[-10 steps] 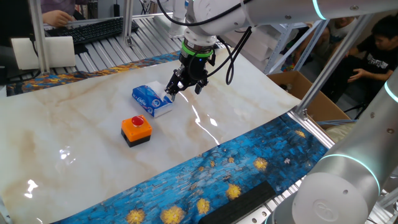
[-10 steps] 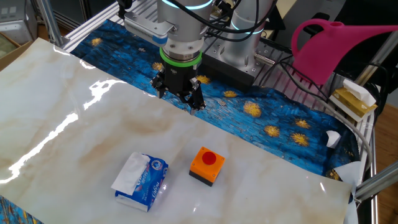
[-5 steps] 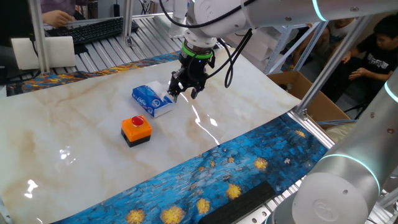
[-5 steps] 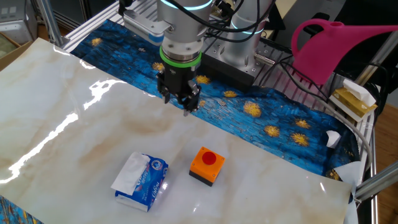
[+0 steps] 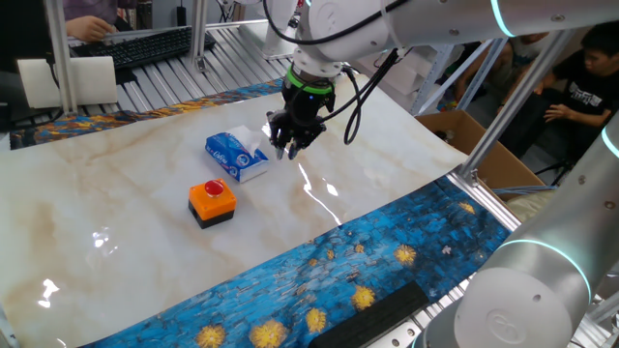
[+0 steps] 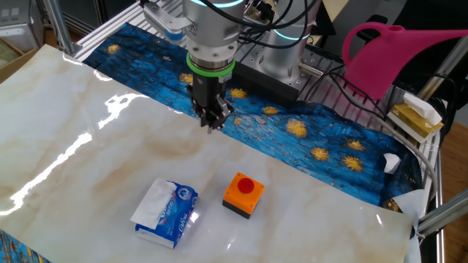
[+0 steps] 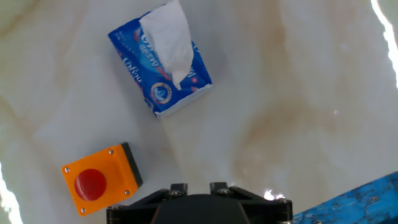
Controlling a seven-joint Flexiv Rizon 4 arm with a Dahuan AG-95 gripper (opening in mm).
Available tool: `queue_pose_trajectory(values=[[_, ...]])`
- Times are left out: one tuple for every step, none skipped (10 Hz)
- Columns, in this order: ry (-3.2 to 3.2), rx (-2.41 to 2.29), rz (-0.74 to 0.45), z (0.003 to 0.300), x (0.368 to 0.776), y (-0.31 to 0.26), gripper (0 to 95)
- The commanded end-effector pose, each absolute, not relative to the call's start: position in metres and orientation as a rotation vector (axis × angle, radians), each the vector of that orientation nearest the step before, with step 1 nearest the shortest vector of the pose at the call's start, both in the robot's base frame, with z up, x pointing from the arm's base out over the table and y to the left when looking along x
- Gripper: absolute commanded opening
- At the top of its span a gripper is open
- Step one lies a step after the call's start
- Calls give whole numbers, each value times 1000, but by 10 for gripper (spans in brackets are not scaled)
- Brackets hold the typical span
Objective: Pull out a napkin
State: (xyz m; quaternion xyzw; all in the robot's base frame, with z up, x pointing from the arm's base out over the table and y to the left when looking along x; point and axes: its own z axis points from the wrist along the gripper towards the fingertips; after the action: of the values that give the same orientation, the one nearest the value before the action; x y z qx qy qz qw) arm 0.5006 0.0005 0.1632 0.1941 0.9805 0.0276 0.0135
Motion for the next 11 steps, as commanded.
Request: queue_pose_trajectory(values=[[3048,623,93,163,501,1,0],[3049,619,93,163,501,1,0],[3051,609,92,163,503,0,0],[3052,606,92,164,507,0,0],[3052,604,92,164,511,-1,0],[3054,595,92,164,516,-3,0],[3056,583,91,163,519,-5,0],[3059,564,92,162,523,-8,0],[3062,548,91,162,527,-10,0],[3065,524,90,161,532,-14,0],[3070,495,92,160,540,-19,0]])
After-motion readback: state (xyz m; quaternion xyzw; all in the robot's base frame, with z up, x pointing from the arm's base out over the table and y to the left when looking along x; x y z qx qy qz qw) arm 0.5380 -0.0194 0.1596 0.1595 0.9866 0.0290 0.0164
